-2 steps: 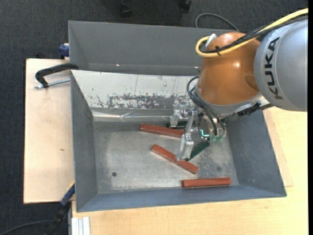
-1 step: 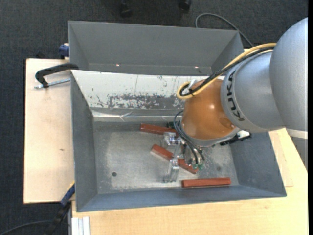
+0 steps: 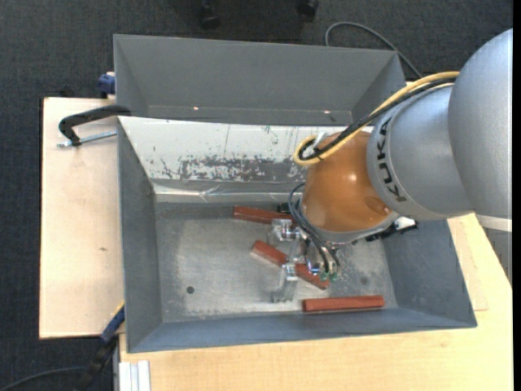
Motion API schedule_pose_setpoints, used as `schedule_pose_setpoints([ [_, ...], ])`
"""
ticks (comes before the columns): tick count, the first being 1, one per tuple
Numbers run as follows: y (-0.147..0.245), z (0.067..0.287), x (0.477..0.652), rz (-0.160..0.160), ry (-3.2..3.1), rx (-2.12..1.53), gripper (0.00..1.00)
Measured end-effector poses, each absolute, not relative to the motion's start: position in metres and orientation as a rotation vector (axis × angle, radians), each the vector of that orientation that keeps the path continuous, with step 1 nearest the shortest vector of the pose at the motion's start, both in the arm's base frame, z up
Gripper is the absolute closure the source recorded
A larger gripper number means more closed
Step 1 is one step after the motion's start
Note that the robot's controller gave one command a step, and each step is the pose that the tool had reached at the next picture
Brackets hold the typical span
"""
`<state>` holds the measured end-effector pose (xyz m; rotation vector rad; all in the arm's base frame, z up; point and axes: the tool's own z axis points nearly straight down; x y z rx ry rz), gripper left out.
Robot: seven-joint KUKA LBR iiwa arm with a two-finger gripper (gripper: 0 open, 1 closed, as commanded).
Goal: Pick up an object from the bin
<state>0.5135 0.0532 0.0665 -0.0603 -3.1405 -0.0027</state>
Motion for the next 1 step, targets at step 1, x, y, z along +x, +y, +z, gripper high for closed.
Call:
schedule_pose_setpoints([
  [1, 0.054, 0.0672, 0.5142, -0.003, -3.143, -0.061, 0.0],
])
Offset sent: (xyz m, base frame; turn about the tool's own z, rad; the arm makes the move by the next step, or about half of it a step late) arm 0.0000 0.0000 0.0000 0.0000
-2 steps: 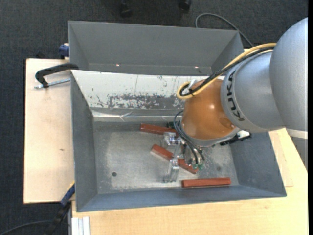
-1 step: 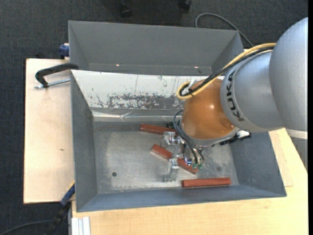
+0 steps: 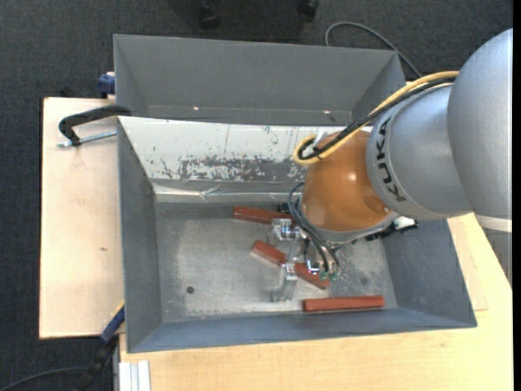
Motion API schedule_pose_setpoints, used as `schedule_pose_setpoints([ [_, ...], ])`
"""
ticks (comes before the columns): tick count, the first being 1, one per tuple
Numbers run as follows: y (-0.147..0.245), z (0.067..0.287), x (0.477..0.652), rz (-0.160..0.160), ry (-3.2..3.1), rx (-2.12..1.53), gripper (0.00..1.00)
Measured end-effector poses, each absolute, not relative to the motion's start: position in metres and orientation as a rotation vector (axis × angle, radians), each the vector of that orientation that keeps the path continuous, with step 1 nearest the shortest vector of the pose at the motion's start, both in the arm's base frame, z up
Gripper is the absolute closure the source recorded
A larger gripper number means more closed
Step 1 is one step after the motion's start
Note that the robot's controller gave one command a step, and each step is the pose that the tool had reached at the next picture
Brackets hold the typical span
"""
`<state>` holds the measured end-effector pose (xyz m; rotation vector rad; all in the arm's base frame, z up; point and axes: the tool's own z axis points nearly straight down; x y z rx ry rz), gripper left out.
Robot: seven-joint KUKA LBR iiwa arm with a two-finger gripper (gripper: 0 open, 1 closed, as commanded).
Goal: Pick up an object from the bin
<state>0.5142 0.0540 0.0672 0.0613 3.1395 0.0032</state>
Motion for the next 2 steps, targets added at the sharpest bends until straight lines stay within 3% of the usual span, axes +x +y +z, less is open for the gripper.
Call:
schedule_pose_setpoints([
  [2, 0.0555, 0.0684, 0.5157, 0.003, 3.138, 0.063, 0.0],
])
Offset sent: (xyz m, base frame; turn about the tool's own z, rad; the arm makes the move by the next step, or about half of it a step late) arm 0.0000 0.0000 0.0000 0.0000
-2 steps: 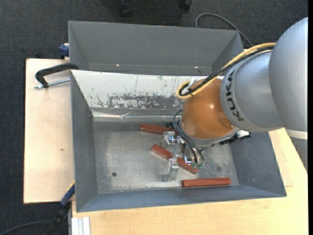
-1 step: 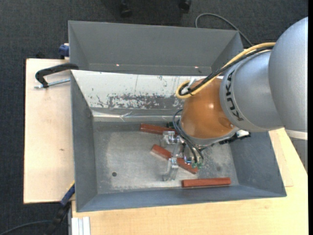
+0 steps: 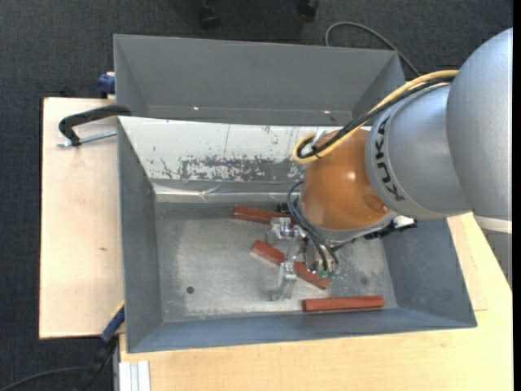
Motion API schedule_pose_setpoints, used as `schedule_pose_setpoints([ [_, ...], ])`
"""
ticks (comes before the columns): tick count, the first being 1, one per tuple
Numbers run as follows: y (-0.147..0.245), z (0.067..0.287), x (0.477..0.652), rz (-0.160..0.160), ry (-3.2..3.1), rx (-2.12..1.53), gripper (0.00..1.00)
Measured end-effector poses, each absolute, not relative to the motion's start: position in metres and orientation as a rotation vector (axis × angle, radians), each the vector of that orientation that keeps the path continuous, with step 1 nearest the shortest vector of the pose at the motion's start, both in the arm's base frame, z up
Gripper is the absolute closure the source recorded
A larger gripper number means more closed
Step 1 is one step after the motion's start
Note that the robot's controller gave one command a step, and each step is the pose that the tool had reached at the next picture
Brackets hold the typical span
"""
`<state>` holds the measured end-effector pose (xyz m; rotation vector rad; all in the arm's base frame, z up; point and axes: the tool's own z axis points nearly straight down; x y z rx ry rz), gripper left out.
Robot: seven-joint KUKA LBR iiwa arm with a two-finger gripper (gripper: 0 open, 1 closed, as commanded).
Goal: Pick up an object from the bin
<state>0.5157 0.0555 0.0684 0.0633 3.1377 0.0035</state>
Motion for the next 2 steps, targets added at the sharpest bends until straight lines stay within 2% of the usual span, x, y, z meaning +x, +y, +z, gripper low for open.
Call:
schedule_pose_setpoints([
  [1, 0.056, 0.069, 0.516, 0.004, 3.138, 0.064, 1.0],
  [2, 0.056, 0.139, 0.518, 0.005, 3.13, 0.064, 1.0],
])
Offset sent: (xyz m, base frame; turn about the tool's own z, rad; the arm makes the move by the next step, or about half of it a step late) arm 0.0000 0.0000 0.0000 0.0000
